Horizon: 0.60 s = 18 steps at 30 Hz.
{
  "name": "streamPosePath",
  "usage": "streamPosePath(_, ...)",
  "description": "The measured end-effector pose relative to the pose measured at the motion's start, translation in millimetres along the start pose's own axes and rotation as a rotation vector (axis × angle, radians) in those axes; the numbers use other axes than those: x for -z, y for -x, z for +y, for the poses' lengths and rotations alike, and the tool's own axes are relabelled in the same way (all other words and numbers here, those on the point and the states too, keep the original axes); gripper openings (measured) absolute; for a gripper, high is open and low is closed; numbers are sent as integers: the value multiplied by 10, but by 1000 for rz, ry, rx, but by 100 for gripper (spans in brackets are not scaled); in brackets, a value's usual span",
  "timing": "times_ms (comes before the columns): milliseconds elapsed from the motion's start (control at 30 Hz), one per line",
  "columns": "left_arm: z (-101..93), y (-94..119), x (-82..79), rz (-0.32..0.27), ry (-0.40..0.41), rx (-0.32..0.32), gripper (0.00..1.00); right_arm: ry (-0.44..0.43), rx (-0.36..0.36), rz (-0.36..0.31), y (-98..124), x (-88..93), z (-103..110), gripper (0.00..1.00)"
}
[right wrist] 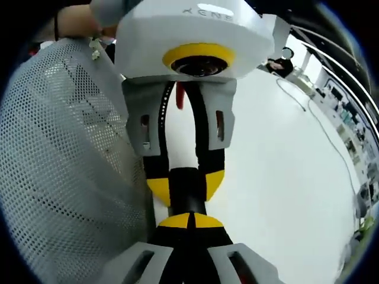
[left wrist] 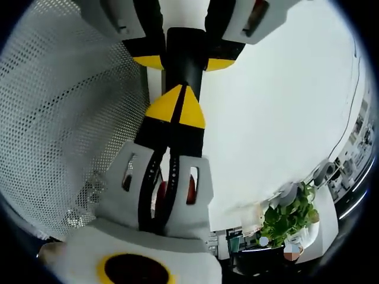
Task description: Press the specified remote control buttons in sequence, fully releasing each button before pressing the next.
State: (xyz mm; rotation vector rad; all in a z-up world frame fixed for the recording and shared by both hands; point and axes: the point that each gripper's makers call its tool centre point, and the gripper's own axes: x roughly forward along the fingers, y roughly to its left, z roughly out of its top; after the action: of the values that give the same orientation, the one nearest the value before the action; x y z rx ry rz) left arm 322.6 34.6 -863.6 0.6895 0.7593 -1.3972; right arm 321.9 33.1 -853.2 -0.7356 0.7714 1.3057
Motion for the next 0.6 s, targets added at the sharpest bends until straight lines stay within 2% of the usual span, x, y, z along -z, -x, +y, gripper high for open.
streamPosePath(200, 2, 1, 1, -1, -1, 0, 25, 20, 6, 6, -10, -8, 15, 0)
streamPosePath(333, 3, 0, 2, -3, 0, 1, 25, 119, 34, 25, -20, -13, 21, 0)
streamPosePath(467, 0, 2, 0, -5, -2, 2, 25, 124, 40, 31, -29, -11, 11, 0)
streamPosePath(600, -1, 2, 2, -3, -3, 1, 25, 84, 34, 16, -21, -14, -5, 0)
